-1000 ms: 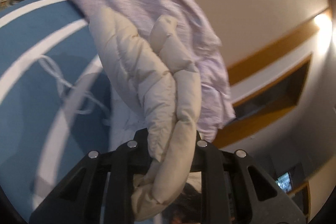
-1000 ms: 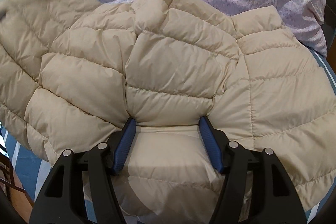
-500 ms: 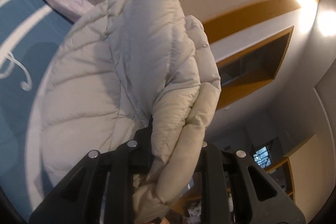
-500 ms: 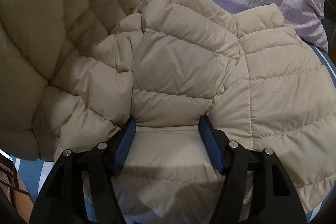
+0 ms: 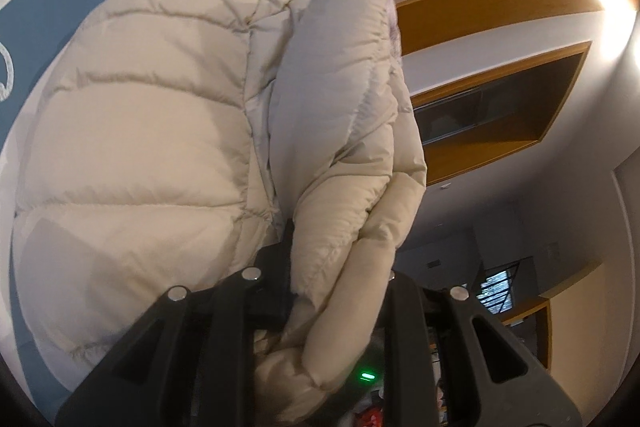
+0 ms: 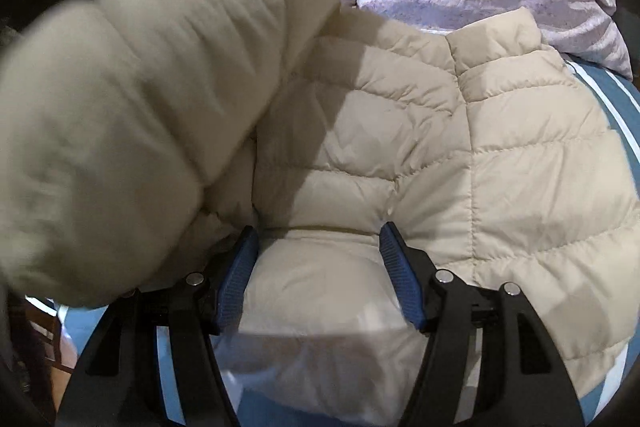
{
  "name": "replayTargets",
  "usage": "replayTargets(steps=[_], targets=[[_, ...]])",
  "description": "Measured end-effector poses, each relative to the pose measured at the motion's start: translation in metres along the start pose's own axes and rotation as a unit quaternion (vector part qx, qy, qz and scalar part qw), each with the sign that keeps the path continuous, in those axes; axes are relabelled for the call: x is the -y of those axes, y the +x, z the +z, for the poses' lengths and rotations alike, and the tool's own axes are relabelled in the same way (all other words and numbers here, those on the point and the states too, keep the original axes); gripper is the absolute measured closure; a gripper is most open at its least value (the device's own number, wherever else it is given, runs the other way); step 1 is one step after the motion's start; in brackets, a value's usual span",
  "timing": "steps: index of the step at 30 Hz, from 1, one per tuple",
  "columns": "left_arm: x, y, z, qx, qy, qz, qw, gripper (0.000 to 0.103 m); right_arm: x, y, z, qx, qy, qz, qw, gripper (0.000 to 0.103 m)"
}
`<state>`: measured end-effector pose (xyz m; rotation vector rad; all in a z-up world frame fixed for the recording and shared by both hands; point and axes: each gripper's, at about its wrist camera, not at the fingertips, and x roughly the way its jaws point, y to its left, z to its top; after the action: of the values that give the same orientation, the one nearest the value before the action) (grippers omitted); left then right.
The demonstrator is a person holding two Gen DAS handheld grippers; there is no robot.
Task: Fold large clothes
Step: 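Lift the jacket section with the left tool and fold it over the rest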
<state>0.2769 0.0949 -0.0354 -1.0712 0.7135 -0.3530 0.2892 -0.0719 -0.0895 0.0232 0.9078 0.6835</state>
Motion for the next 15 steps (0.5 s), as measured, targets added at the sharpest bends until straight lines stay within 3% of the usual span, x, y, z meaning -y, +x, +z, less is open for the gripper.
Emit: replayTargets(steps=[9,15], targets=[[-0.002,0.045,-0.019,-0.018,0.019,0.077,0.9967,0.082,0.038,-0.052,-0.018,0.019,0.010,-0.005,1.000,0.038],[-0.006,0.064,-0.026,-0.031,0.024,0.103,0.9939,0.082,0.064,-0.076,-0.033,0.025,0.030,-0.021,0.999,0.038]])
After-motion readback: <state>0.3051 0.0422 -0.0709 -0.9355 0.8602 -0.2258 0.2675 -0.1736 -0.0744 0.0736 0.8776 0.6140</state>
